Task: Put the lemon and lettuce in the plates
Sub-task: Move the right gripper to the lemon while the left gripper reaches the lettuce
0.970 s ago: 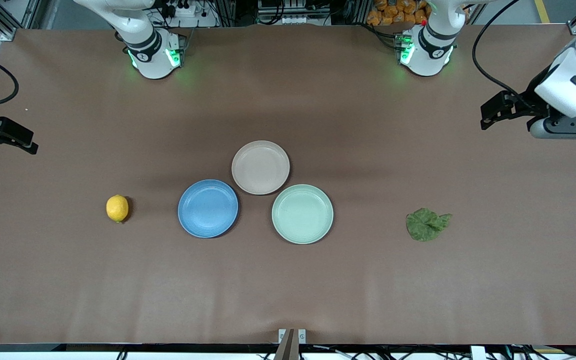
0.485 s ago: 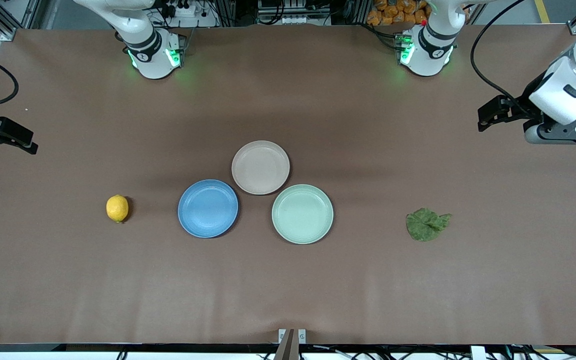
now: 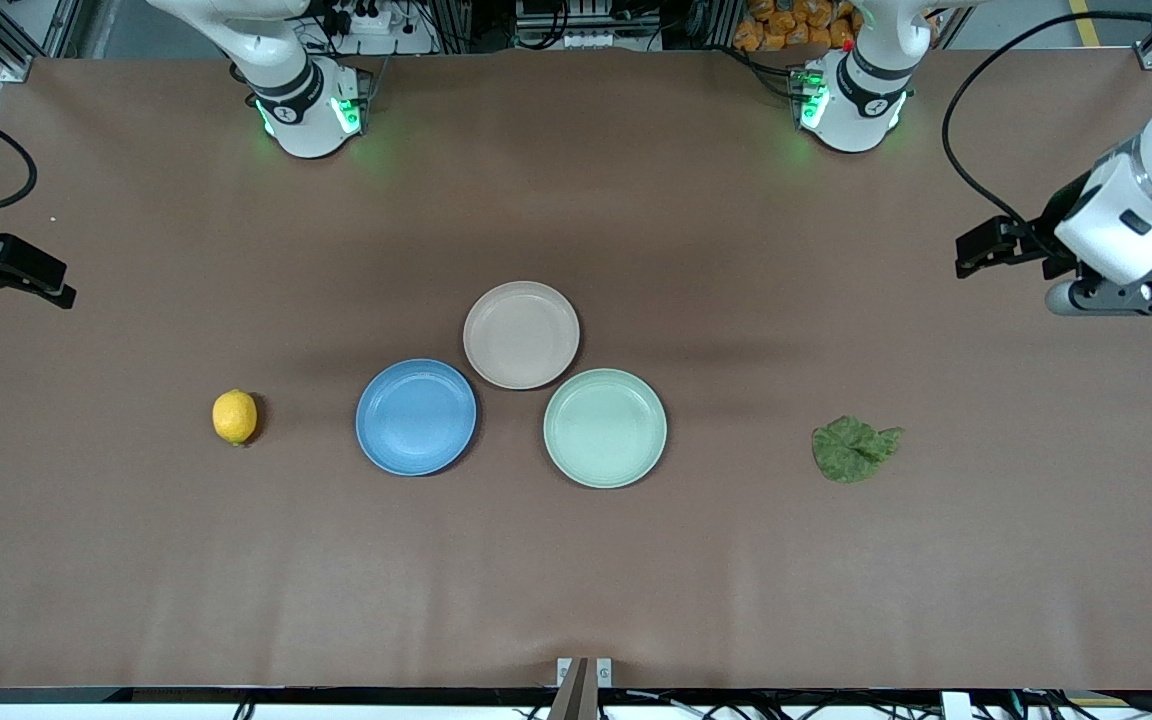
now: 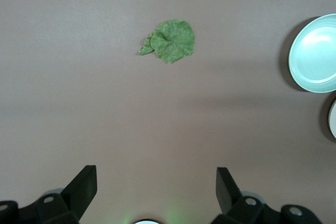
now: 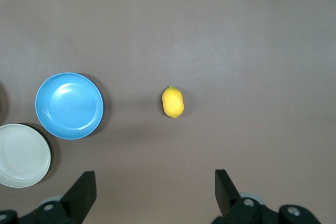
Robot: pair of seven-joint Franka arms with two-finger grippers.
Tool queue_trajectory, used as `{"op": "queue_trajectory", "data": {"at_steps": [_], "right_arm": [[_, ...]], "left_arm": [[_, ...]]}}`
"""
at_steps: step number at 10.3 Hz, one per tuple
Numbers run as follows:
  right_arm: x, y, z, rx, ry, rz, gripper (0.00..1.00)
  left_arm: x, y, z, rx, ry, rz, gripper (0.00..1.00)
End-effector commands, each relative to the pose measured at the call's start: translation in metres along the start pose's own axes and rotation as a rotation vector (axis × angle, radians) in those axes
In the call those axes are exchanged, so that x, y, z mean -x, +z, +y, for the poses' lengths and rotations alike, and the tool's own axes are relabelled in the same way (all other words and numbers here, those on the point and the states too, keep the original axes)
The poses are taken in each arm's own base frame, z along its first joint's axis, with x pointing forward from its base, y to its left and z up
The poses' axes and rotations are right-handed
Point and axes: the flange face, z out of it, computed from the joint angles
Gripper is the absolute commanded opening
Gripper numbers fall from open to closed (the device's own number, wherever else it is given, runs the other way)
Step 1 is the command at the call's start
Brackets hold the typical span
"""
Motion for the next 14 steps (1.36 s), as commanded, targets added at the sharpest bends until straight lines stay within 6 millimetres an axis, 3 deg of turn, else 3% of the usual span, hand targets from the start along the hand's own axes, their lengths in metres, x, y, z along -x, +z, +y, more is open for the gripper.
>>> {"op": "queue_trajectory", "data": {"at_steps": [1, 8, 14], "right_arm": [[-0.001, 0.001, 0.002, 0.008, -0.002, -0.009, 1.00], [-0.002, 0.018, 0.001, 0.008, -0.001, -0.047, 1.00], [-0.013, 0.072, -0.002, -0.027, -0.005, -0.184, 1.00]], "left_arm": [[-0.014, 0.014, -0.003, -0.002, -0.006, -0.002, 1.00], [-0.043, 0.074, -0.013, -0.020, -0.057, 0.000, 1.00], [-0.073, 0.145, -0.016, -0.026, -0.196, -0.006, 1.00]]}}
